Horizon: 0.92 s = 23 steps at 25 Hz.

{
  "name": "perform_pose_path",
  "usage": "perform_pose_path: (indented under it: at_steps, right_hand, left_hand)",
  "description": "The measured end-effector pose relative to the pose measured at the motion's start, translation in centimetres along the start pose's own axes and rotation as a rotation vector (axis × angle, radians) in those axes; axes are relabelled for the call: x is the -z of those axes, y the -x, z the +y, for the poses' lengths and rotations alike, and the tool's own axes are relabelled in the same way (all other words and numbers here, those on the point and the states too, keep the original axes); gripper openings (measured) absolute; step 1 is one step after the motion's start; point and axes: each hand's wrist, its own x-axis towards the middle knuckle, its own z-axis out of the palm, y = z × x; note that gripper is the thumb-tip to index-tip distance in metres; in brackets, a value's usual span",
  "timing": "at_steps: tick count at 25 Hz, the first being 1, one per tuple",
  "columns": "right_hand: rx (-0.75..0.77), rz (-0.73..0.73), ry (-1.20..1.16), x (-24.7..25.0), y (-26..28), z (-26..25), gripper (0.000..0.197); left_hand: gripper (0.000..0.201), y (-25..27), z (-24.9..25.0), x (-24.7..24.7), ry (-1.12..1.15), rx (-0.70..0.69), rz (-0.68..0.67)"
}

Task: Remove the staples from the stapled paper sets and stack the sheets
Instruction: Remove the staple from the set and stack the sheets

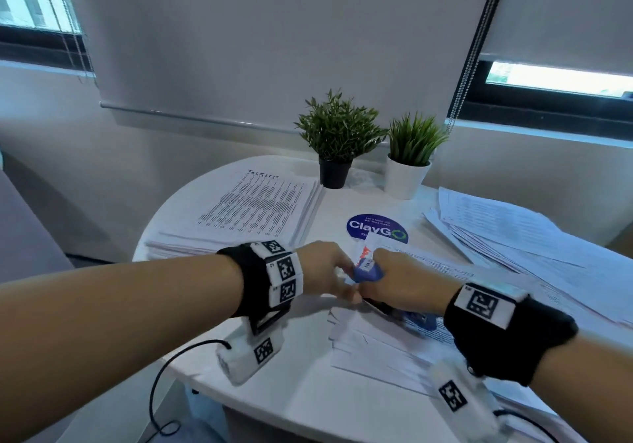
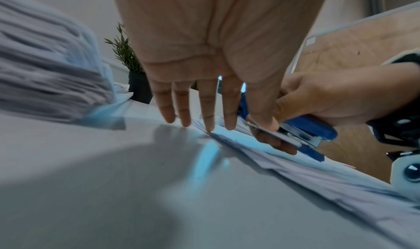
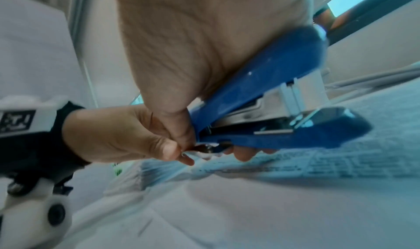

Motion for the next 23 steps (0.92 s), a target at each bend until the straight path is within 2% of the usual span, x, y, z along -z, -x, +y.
perform_pose_path:
  at_steps: [2, 4, 8, 13, 16, 18, 23]
  right_hand:
    - [-0.003, 0.049, -0.071, -0.1, -0.1, 0.4, 0.034]
    - [-0.013, 0.060, -0.130, 0.0, -0.2, 0.5, 0.033]
    - [-0.036, 0.057, -0.196, 0.4, 0.0, 0.3, 0.031]
    - [-0.044, 0.024, -0.199, 0.8, 0.7, -0.3, 0.024]
    - [-0.015, 0.016, -0.129, 1.0, 1.3, -0.7, 0.024]
    - [0.010, 0.032, -0.060, 0.8, 1.7, -1.2, 0.024]
    - [0.034, 0.037, 0.033, 0.9, 2.1, -1.1, 0.023]
  left_hand:
    - [0.026, -0.1, 0.2, 0.8, 0.051, -0.002, 0.050]
    - [0.022, 0.0, 0.5, 1.1, 0.100, -0.027, 0.095]
    - [0.009, 0.3, 0.6, 1.2, 0.201, -0.002, 0.098]
    - [0.014, 0.6, -0.1, 1.0, 0.451, 0.040, 0.049]
    - [0.004, 1.0, -0.5, 1.2, 0.540, 0.062, -0.009]
    - [0.008, 1.5, -0.6, 1.6, 0.568, 0.084, -0.023]
    - [0.010, 3.6, -1.2, 3.4, 0.504, 0.161, 0.078]
